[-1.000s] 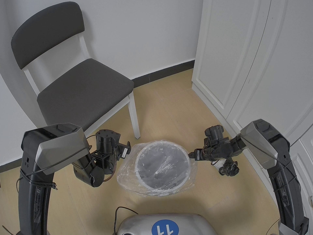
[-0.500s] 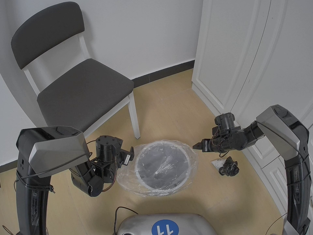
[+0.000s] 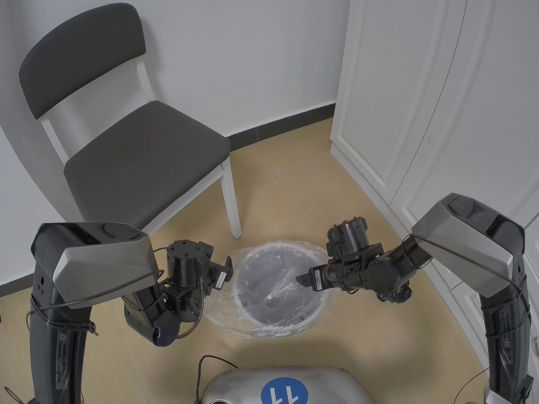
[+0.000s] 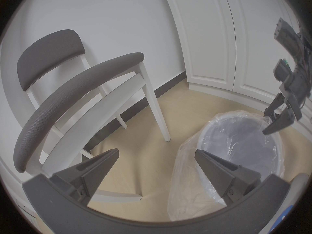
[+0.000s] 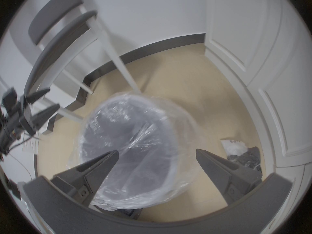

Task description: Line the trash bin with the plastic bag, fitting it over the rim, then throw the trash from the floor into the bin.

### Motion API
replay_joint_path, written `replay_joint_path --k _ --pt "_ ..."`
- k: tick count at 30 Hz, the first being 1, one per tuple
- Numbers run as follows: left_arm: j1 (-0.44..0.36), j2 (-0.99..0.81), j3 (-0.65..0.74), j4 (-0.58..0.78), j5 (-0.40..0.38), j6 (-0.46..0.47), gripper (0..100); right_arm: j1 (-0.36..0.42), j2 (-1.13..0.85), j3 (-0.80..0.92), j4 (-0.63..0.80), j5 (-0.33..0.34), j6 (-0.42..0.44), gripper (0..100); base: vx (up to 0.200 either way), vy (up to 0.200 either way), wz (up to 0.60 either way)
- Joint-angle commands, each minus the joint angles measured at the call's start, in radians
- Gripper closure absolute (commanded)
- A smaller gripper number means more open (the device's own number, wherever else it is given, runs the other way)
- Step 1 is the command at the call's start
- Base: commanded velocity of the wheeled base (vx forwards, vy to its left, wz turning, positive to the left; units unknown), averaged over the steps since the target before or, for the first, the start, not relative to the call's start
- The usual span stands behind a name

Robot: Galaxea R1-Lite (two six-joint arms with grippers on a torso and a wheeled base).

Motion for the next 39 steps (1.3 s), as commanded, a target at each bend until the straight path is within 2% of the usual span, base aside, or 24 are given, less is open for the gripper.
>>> replay_joint_path --k 1,6,8,14,21,25,39 --pt "-0.004 0.011 0.011 -0.005 0.013 0.001 0 0.014 0.046 -0.004 0.001 -0.019 -0.024 0 0.0 0.0 0.0" --pt "-0.007 0.013 0.017 -0.007 0.014 -0.001 0 0.029 0.056 0.002 0.004 -0.073 -0.042 0 0.0 0.0 0.0" --pt "-0.007 0.014 0.019 -0.011 0.014 -0.001 0 0.031 0.054 0.009 0.01 -0.073 -0.045 0 0.0 0.0 0.0" --pt "-0.007 0.034 0.062 -0.077 0.014 0.001 0 0.02 0.04 0.084 0.001 -0.067 -0.168 0 0.0 0.0 0.0" --pt "-0.007 0.037 0.12 -0.143 0.014 0.002 0 0.018 0.01 0.122 0.004 -0.061 -0.193 0 0.0 0.0 0.0" --pt "-0.007 0.04 0.122 -0.145 0.014 0.001 0 0.015 0.005 0.164 0.001 -0.051 -0.266 0 0.0 0.0 0.0" --pt "-0.009 0.05 0.134 -0.166 0.022 0.001 0 0.015 0.011 0.196 0.007 -0.027 -0.308 0 0.0 0.0 0.0"
